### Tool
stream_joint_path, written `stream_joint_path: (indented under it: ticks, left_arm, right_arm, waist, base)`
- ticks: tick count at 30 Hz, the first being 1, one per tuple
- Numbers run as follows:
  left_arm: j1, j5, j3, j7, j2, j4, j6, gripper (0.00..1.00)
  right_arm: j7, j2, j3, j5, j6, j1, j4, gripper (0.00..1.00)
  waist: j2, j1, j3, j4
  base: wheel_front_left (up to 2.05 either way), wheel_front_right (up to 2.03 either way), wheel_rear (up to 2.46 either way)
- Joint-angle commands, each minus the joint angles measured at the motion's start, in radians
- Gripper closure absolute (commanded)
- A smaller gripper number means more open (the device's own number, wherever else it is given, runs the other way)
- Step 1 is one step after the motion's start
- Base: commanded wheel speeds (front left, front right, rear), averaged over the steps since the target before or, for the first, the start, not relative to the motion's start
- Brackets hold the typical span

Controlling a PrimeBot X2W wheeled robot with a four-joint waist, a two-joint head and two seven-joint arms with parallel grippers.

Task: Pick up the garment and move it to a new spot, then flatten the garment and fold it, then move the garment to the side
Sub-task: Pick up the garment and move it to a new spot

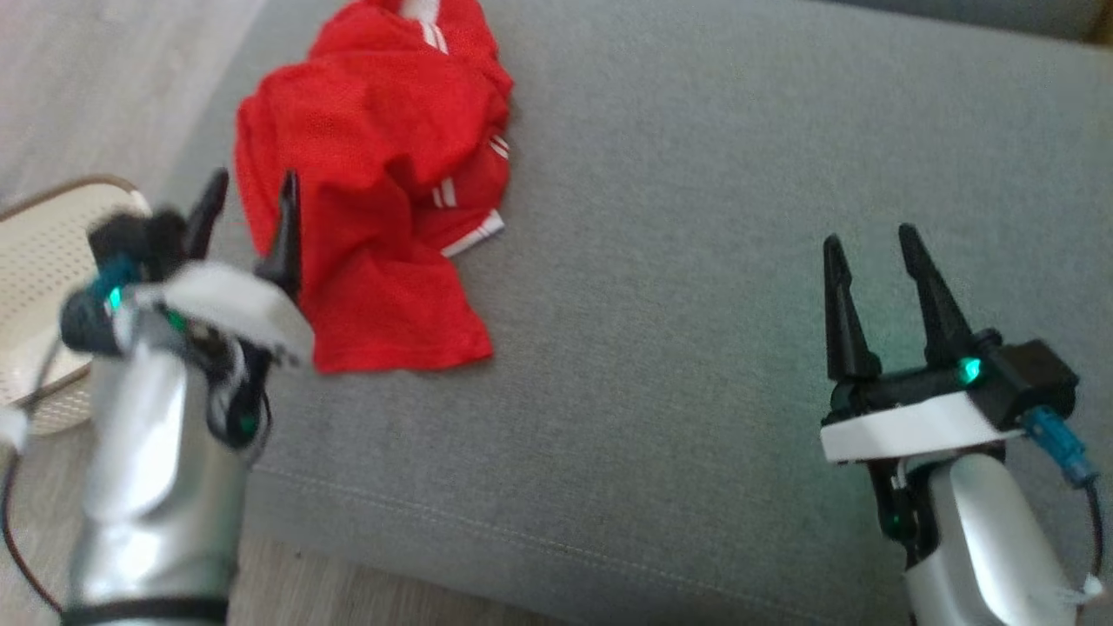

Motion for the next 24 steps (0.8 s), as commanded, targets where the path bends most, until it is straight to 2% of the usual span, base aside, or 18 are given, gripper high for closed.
stream_joint_path:
  ticks: [1, 10, 15, 16, 17, 24]
  left_arm:
    - [-0.052, -0.004, 0.024, 0.008, 0.043, -0.017, -0.003, 0.0]
    - [-0.268, -0.045, -0.026, 0.129, 0.133, 0.216, -0.014, 0.0]
    - [-0.326, -0.062, -0.052, 0.145, 0.162, 0.316, -0.015, 0.0]
    - [-0.333, -0.069, -0.062, 0.148, 0.163, 0.333, -0.015, 0.13]
    - [-0.339, -0.077, -0.069, 0.144, 0.165, 0.346, -0.015, 1.0]
    - [-0.366, -0.114, -0.087, 0.039, 0.18, 0.397, -0.016, 1.0]
  right_arm:
    - [-0.008, -0.004, 0.021, -0.007, -0.001, -0.033, -0.038, 0.0]
    - [-0.003, -0.004, 0.022, -0.034, -0.001, -0.067, -0.071, 0.0]
    - [-0.004, -0.004, 0.023, -0.037, -0.001, -0.076, -0.075, 0.0]
    - [-0.004, -0.004, 0.023, -0.038, -0.001, -0.076, -0.074, 0.0]
    - [-0.005, -0.004, 0.023, -0.038, -0.001, -0.076, -0.074, 0.0]
    - [-0.007, -0.004, 0.02, -0.031, -0.001, -0.078, -0.062, 0.0]
  waist:
    - [0.0, -0.0001, 0.042, -0.033]
    - [0.0, -0.0001, 0.135, -0.104]
    - [0.0, -0.0001, 0.157, -0.128]
    - [0.0, -0.0001, 0.158, -0.13]
    - [0.0, -0.0001, 0.159, -0.132]
    - [0.0, -0.0001, 0.137, -0.131]
  base:
    - [0.0, 0.0, 0.0]
    - [0.0, 0.0, 0.0]
    - [0.0, 0.0, 0.0]
    - [0.0, 0.0, 0.0]
    - [0.0, 0.0, 0.0]
    - [0.0, 0.0, 0.0]
